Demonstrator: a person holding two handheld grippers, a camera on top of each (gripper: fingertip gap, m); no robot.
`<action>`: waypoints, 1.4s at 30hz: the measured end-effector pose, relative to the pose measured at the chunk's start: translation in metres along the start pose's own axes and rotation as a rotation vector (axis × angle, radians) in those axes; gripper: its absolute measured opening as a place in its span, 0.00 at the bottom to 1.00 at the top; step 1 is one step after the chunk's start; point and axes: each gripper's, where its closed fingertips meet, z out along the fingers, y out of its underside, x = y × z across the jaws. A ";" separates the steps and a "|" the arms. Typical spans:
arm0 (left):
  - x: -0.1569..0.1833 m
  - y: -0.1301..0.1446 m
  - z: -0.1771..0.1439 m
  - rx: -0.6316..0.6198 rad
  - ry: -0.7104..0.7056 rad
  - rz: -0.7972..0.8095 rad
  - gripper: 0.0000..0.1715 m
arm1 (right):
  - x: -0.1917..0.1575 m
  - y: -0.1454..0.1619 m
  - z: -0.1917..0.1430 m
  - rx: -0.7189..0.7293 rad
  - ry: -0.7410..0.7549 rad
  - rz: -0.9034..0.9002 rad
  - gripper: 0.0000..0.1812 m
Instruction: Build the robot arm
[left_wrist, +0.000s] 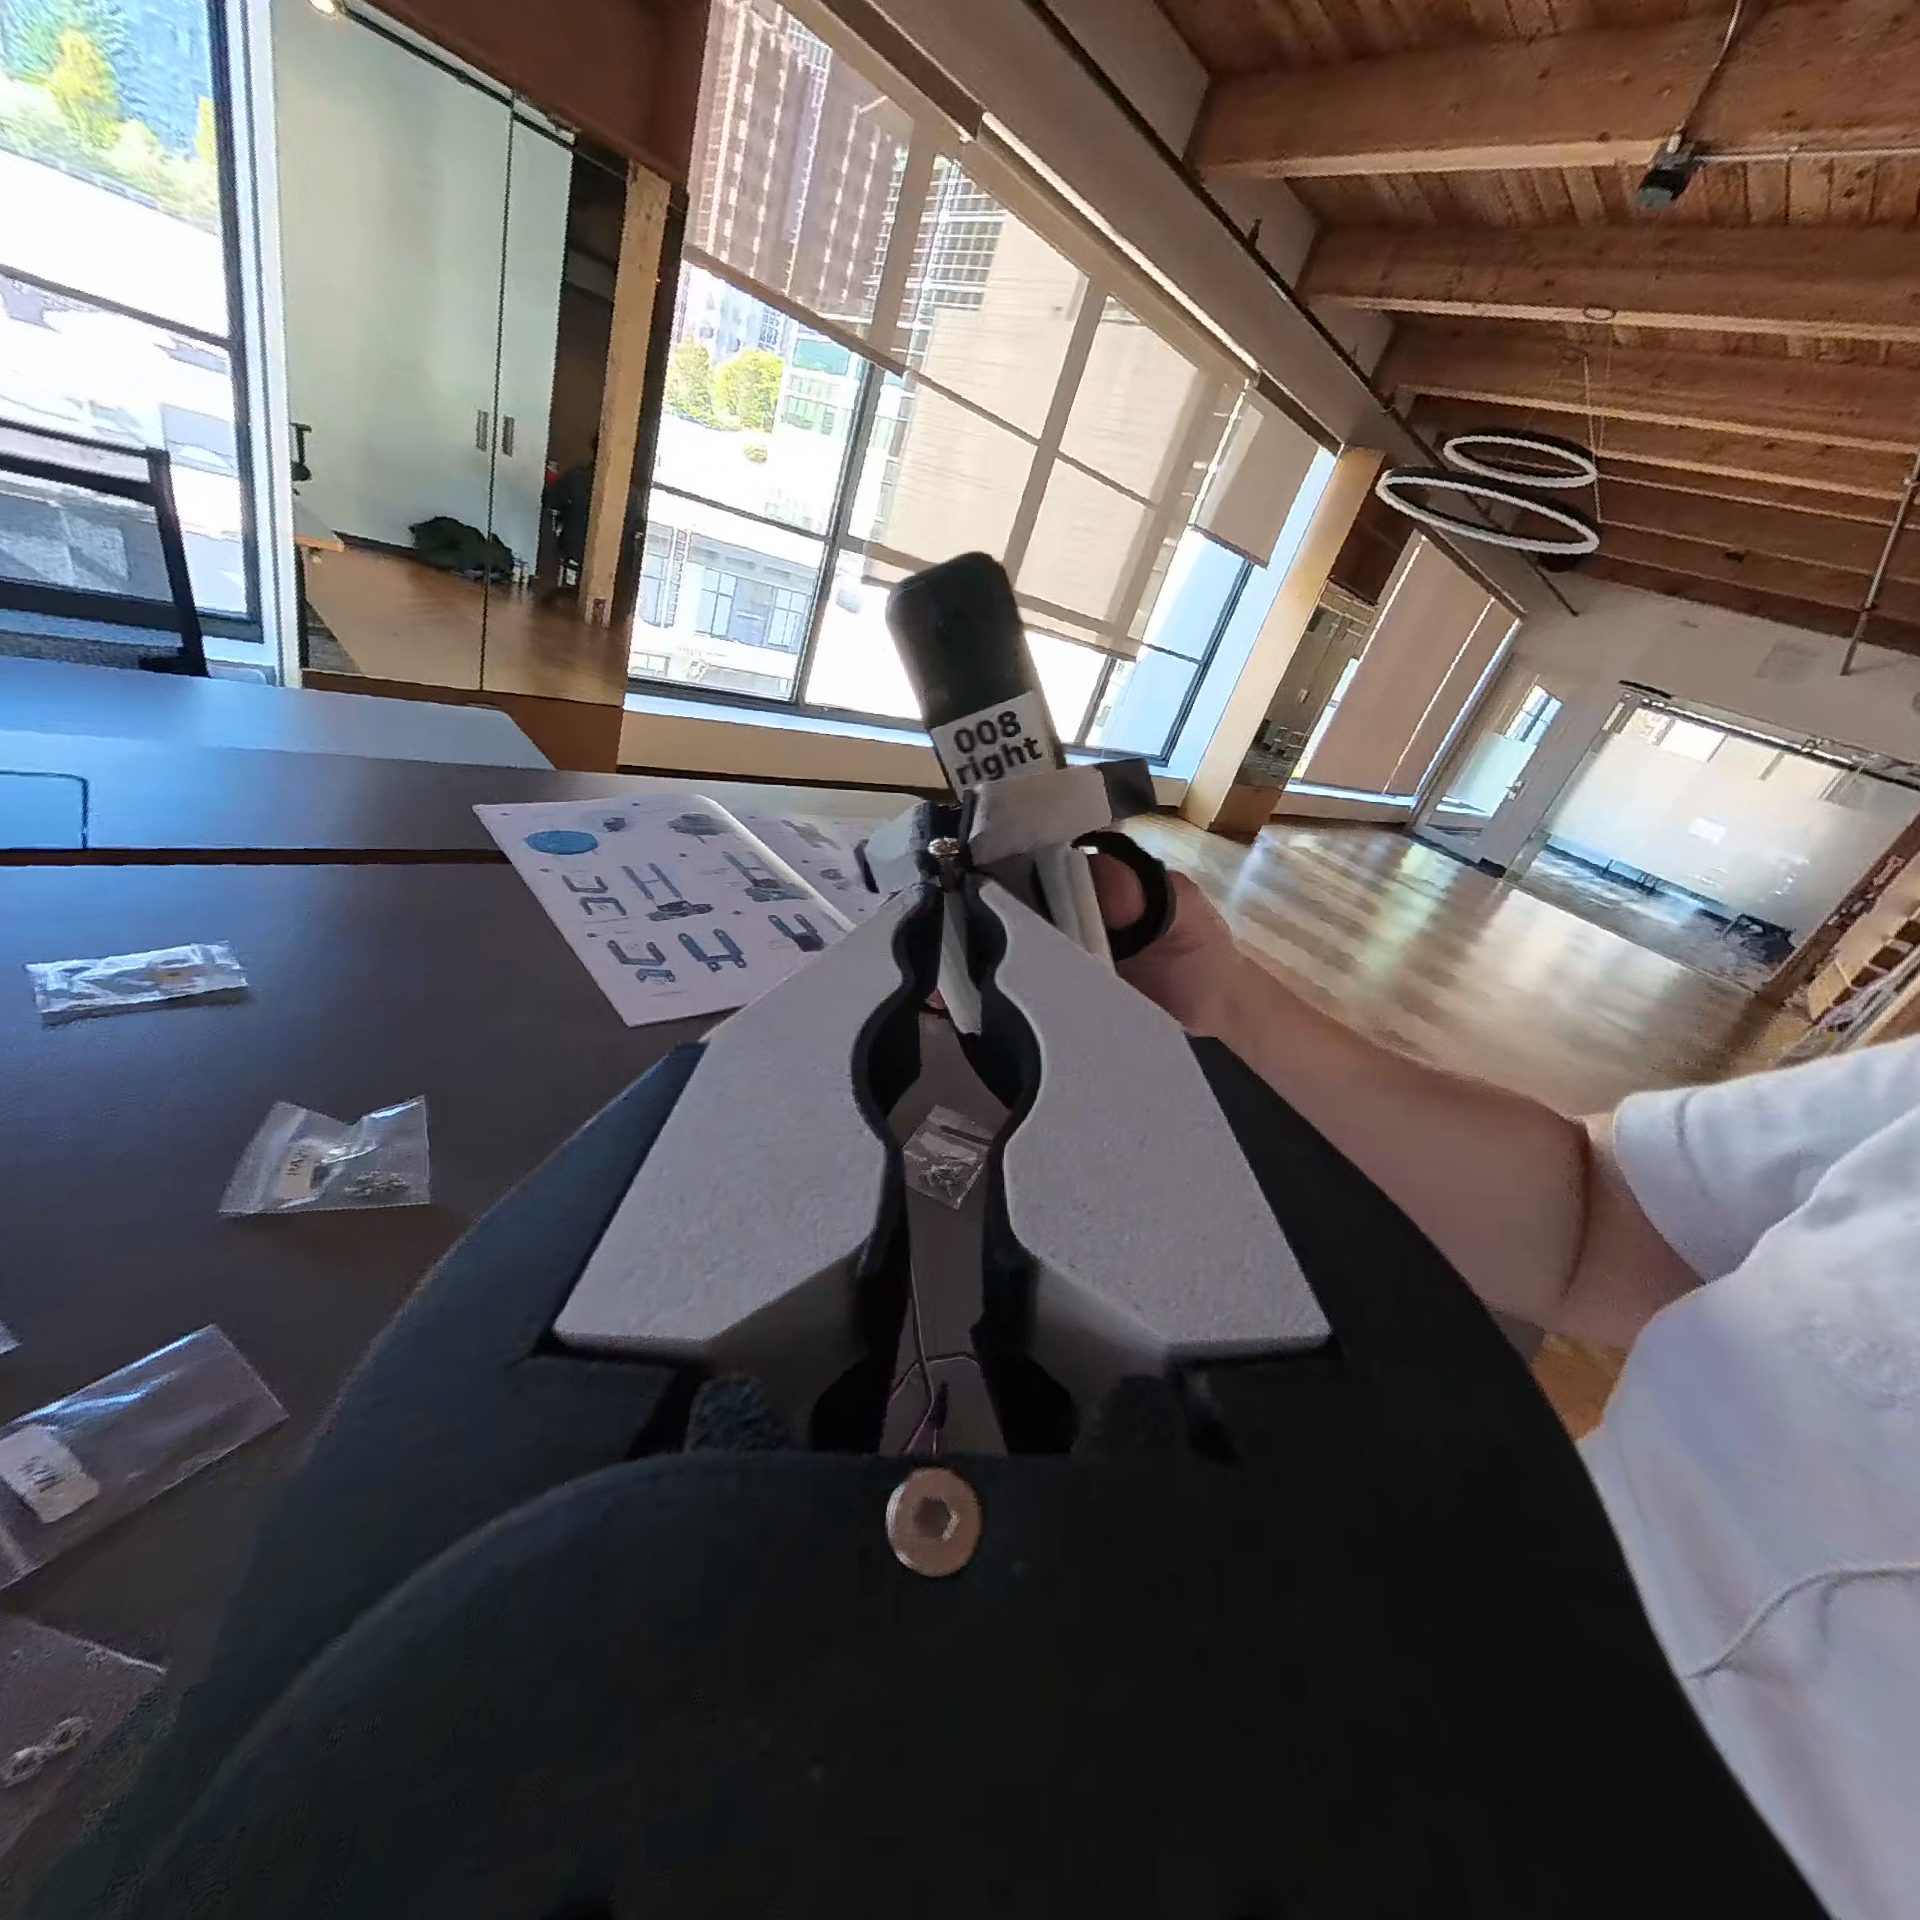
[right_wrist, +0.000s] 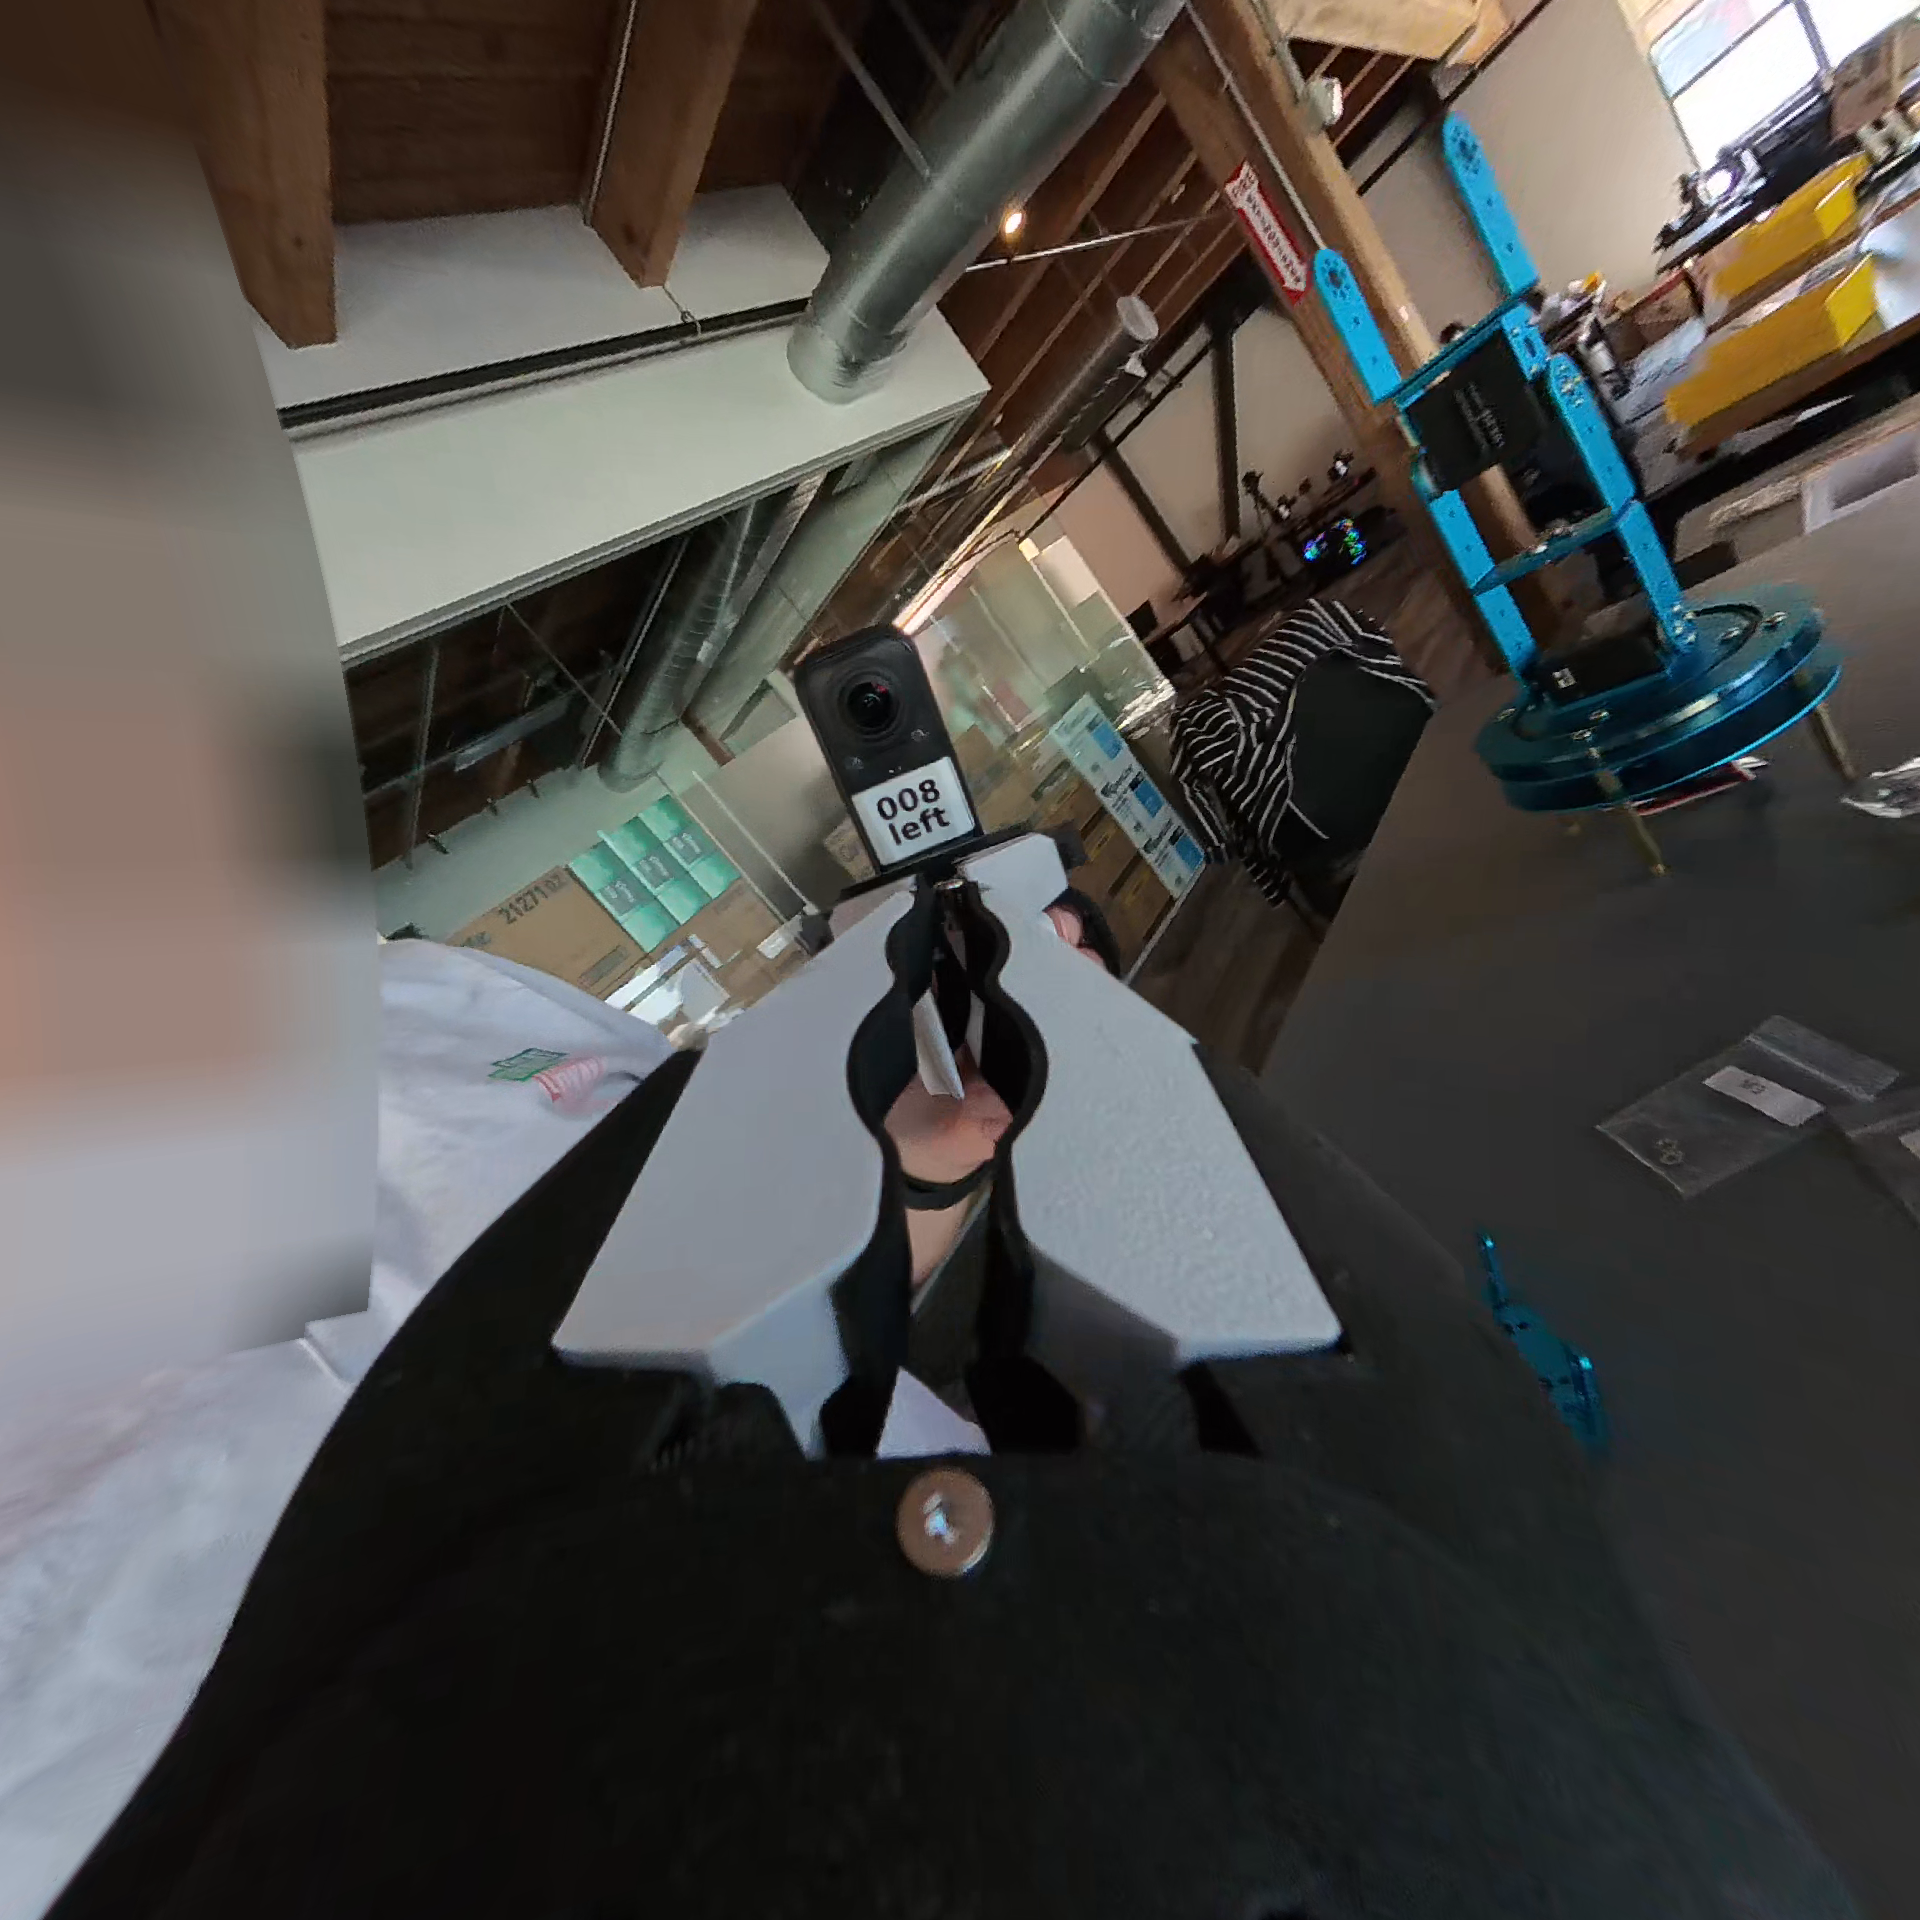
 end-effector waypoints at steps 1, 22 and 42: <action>0.000 0.002 0.002 -0.009 -0.006 -0.003 0.01 | 0.000 0.002 -0.002 -0.003 0.019 -0.008 0.02; -0.003 0.047 -0.006 -0.188 -0.103 0.141 0.00 | 0.018 0.020 -0.023 -0.126 0.181 -0.186 0.05; -0.053 0.105 -0.106 -0.178 -0.358 -0.009 0.13 | 0.033 0.117 -0.143 -0.381 0.769 -0.313 0.05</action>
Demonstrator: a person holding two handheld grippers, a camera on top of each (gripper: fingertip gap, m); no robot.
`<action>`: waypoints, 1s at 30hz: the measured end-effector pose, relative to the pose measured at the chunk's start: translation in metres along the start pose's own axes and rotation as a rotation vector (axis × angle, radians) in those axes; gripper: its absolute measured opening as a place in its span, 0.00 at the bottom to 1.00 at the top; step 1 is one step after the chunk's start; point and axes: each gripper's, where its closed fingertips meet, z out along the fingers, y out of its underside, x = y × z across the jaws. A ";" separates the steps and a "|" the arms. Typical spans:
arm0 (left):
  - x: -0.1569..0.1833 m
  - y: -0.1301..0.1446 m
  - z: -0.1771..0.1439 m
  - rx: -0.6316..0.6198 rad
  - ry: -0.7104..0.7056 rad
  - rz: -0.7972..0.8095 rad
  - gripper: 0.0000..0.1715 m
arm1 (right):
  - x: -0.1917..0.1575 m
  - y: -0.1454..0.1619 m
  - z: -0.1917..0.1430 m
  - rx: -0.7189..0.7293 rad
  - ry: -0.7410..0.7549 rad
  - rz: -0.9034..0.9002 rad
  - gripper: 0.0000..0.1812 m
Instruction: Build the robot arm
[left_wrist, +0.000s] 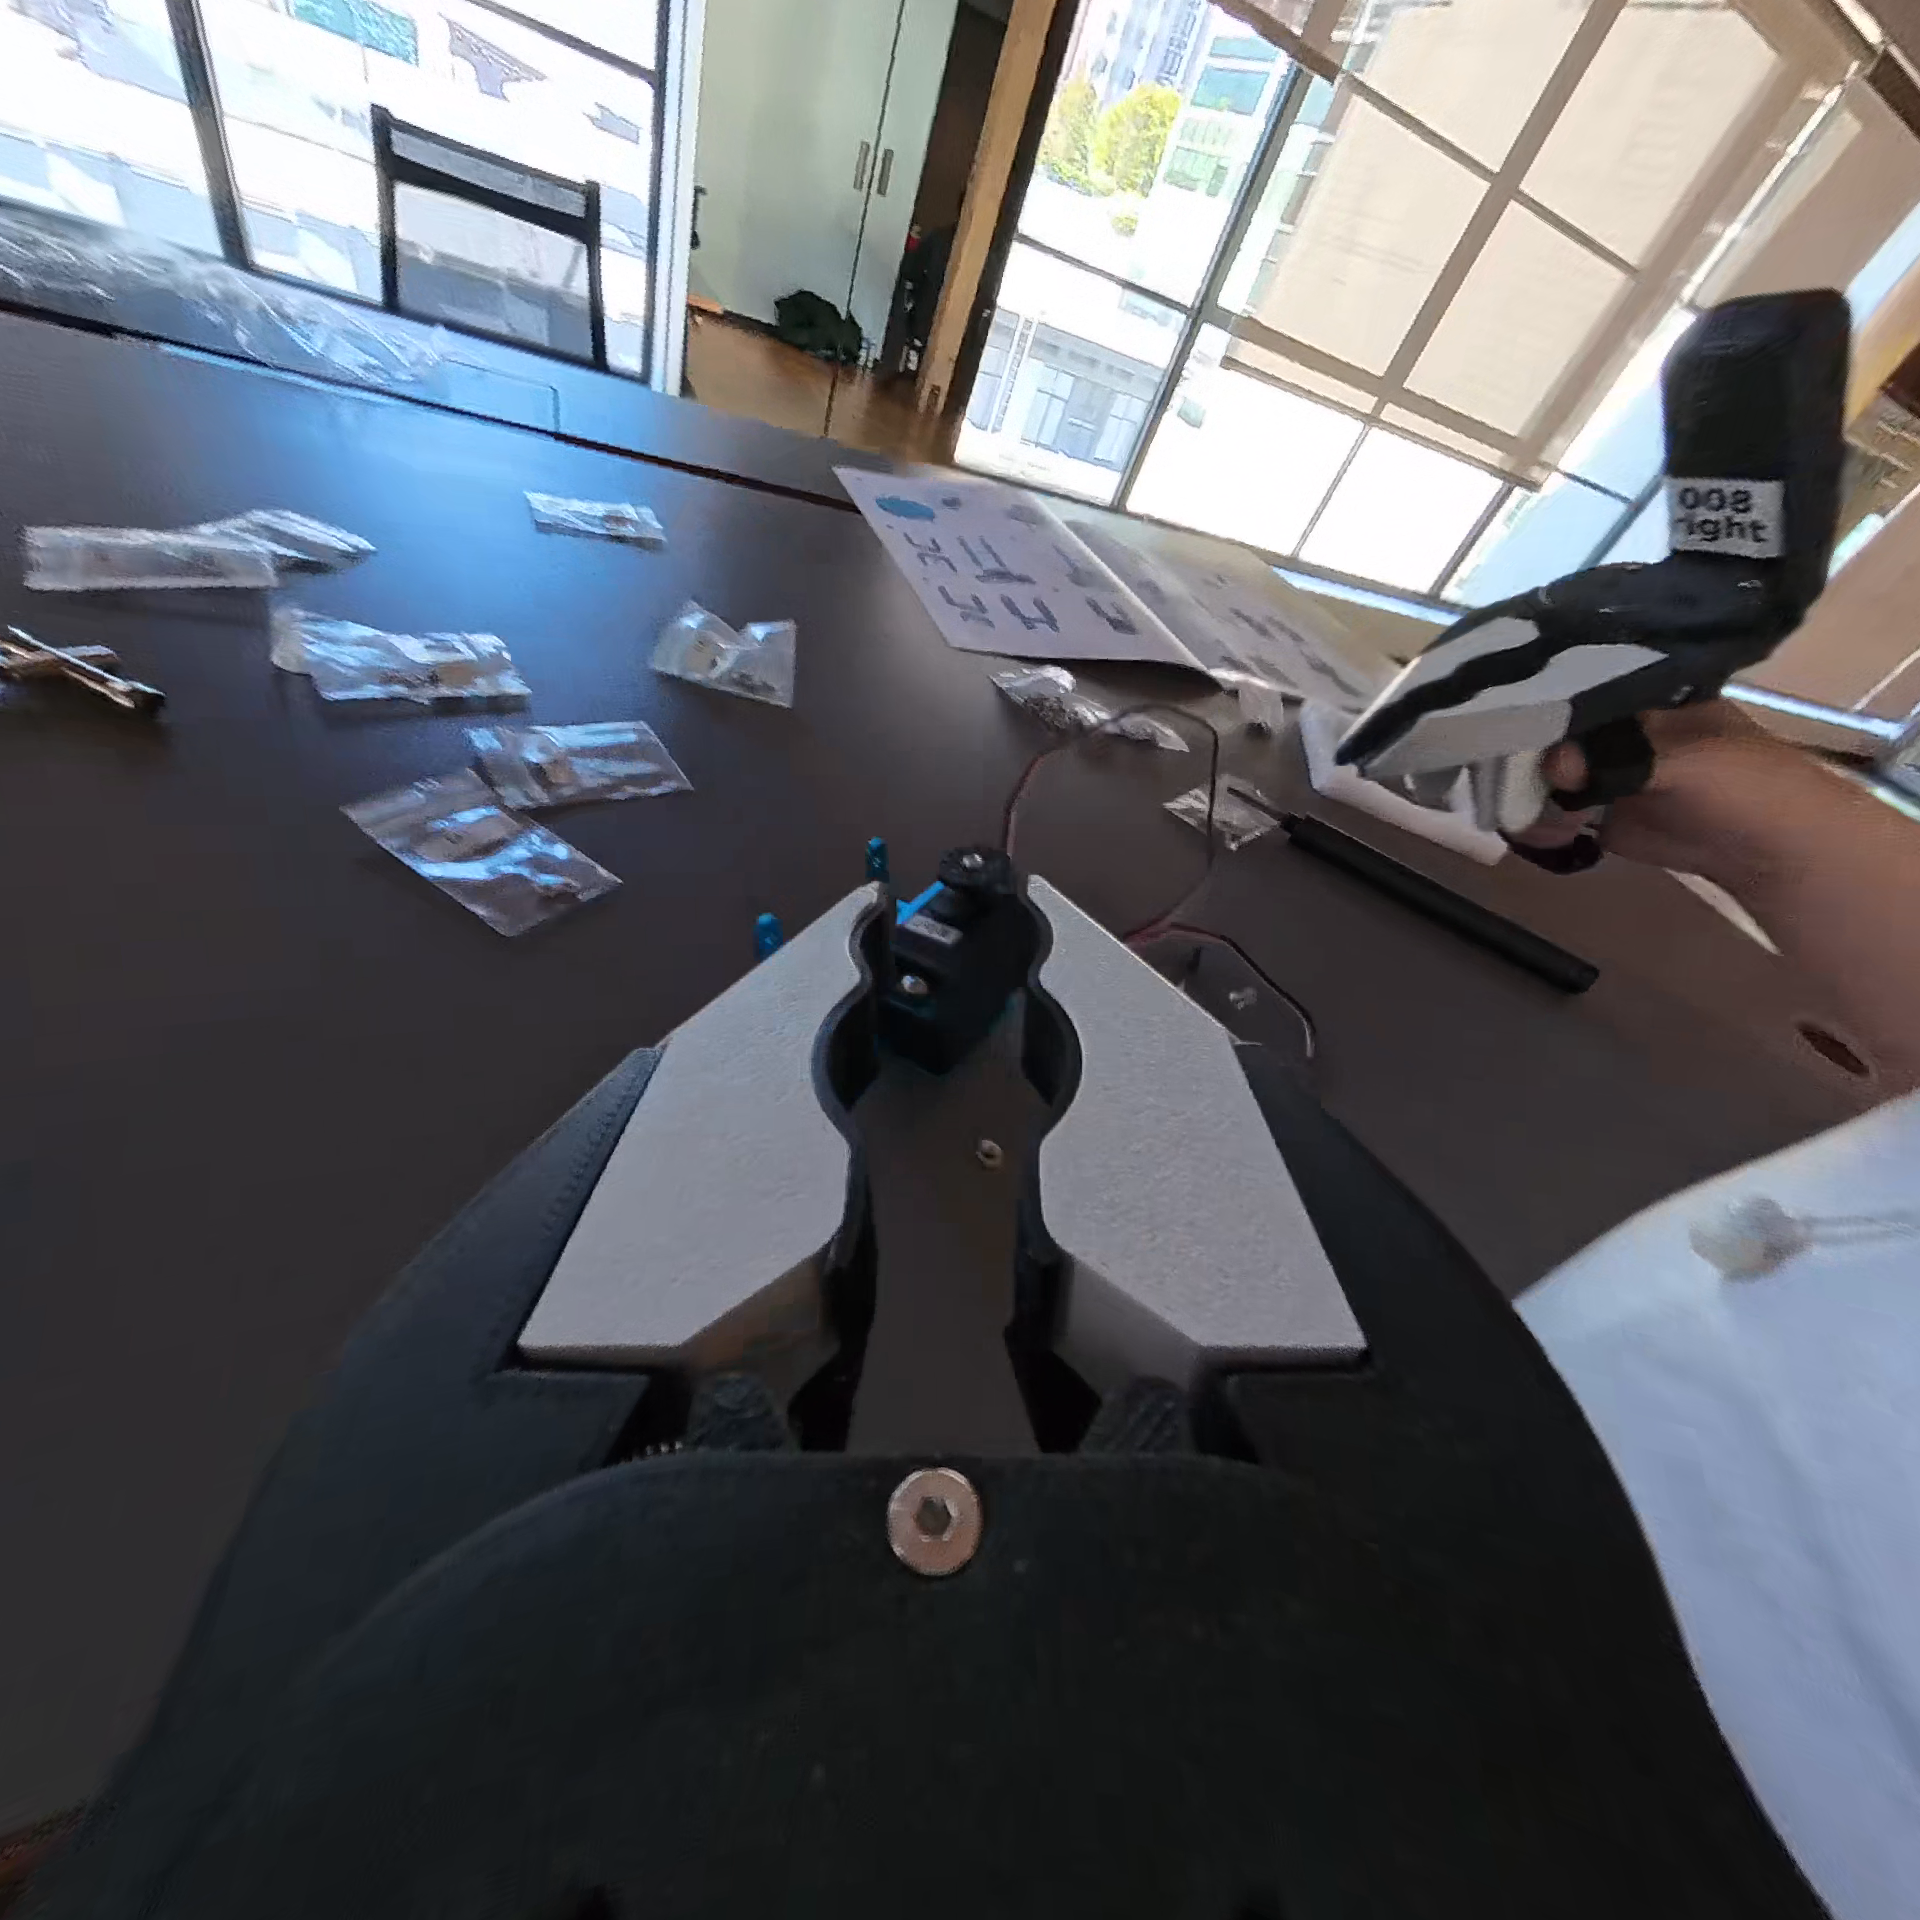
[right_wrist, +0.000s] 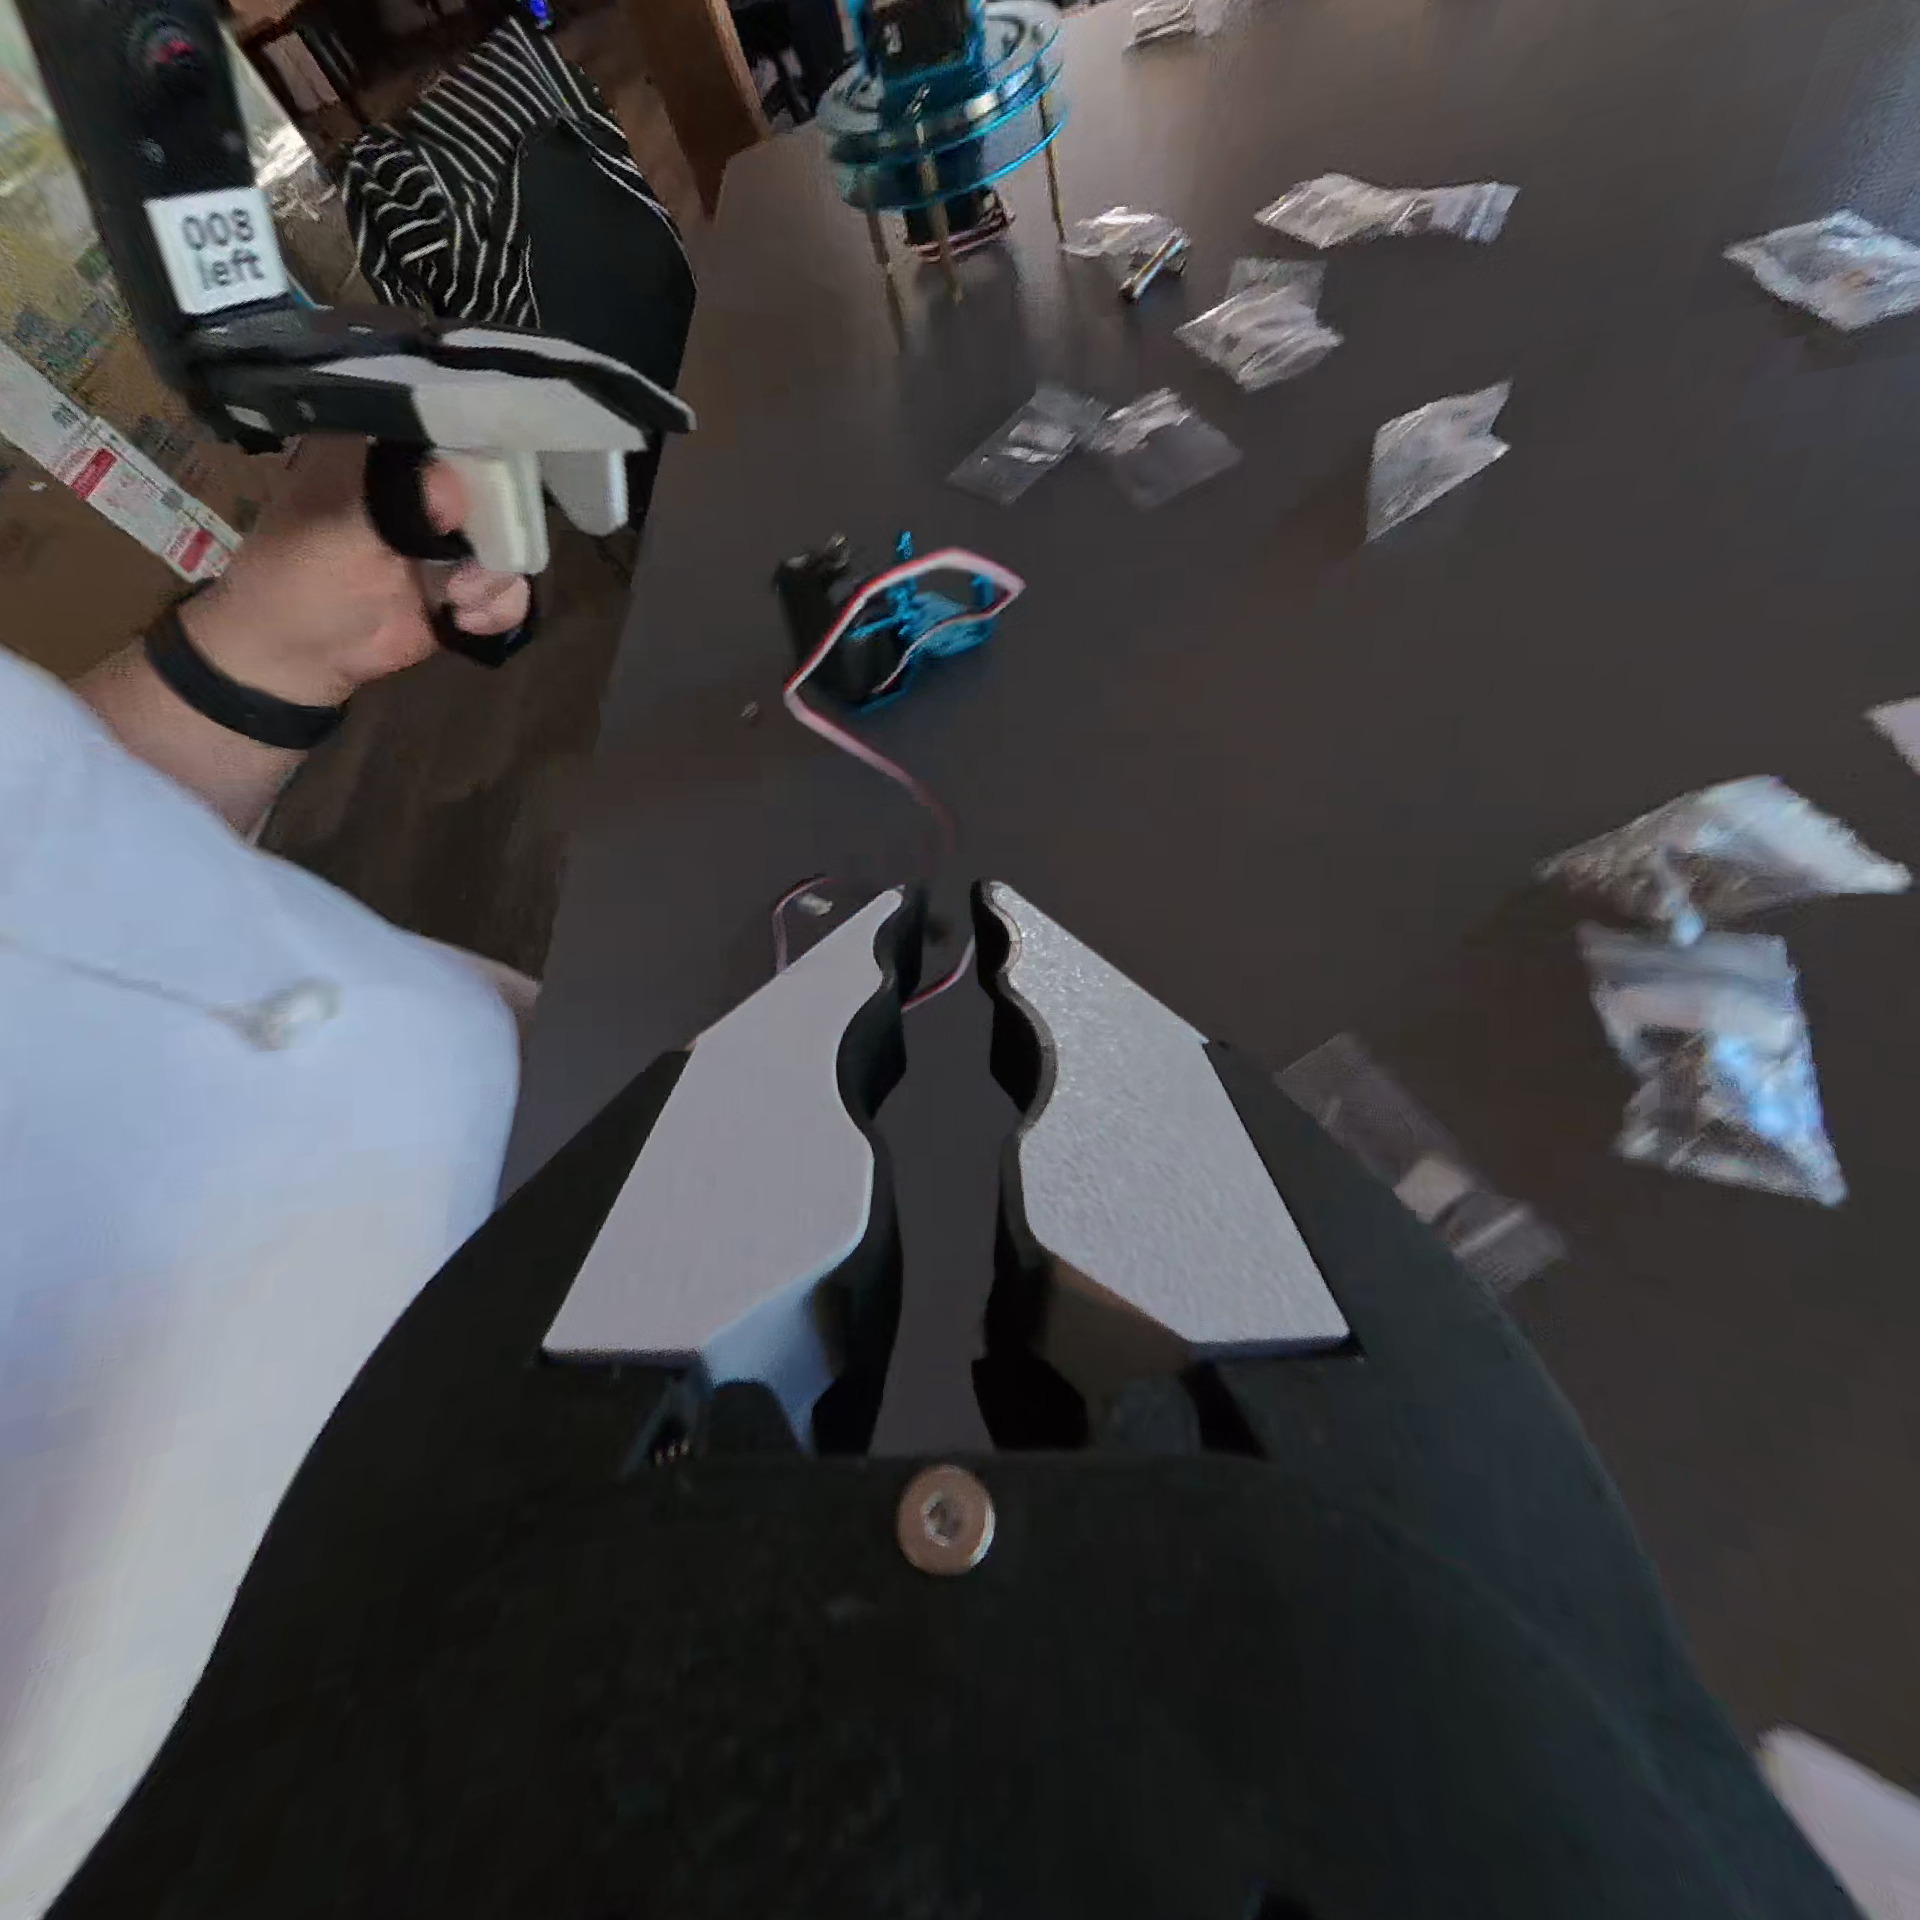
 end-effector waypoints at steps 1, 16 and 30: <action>0.002 0.007 0.002 -0.018 0.002 0.007 0.12 | -0.012 0.006 -0.002 0.009 -0.005 0.009 0.05; 0.019 0.006 0.019 -0.096 0.088 0.085 0.11 | -0.047 0.046 0.086 -0.248 0.020 -0.149 0.06; 0.009 0.023 -0.018 -0.078 0.019 0.035 0.09 | -0.042 0.055 0.094 -0.409 0.200 0.009 0.04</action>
